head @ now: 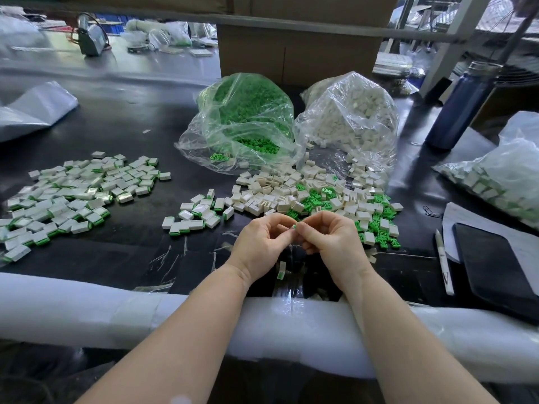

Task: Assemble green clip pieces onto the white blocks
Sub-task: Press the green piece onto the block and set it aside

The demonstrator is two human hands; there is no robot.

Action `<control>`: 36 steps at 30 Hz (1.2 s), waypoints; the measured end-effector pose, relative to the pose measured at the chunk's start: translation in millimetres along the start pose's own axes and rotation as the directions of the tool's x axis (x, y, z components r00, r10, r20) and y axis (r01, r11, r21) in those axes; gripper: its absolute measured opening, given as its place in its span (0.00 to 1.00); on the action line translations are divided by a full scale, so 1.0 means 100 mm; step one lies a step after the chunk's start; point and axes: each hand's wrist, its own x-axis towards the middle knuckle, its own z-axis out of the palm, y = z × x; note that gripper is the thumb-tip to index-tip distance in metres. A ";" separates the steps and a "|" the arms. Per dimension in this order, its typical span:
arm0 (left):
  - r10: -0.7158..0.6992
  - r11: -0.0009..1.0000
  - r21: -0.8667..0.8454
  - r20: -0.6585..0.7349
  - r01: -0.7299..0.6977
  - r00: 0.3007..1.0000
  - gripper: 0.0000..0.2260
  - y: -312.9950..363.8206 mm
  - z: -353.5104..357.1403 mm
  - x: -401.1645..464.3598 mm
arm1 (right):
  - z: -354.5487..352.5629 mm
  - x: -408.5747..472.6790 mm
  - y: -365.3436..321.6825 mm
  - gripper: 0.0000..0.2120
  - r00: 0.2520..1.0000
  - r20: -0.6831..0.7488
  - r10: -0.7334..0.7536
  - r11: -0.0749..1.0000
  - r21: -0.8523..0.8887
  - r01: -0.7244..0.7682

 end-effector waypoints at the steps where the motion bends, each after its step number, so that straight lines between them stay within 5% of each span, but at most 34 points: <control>1: -0.004 1.000 0.003 -0.001 0.004 1.000 0.03 0.00 0.00 0.00 | 0.00 0.00 0.00 0.04 1.000 0.009 -0.007 1.000 -0.003 0.007; 11: 0.024 1.000 0.020 -0.048 -0.024 0.999 0.08 0.00 -0.02 0.02 | 0.01 0.00 0.01 0.02 0.997 0.073 0.025 1.000 0.005 -0.025; 18: 0.072 0.997 -0.025 -0.007 -0.072 0.997 0.09 0.03 -0.03 0.00 | 0.03 -0.01 -0.03 0.11 0.973 0.228 0.050 0.998 -0.057 -0.038; 36: 0.069 0.996 -0.055 0.002 -0.069 0.998 0.12 0.08 -0.04 -0.03 | 0.03 -0.03 -0.08 0.09 0.977 0.193 0.091 0.995 0.015 -0.096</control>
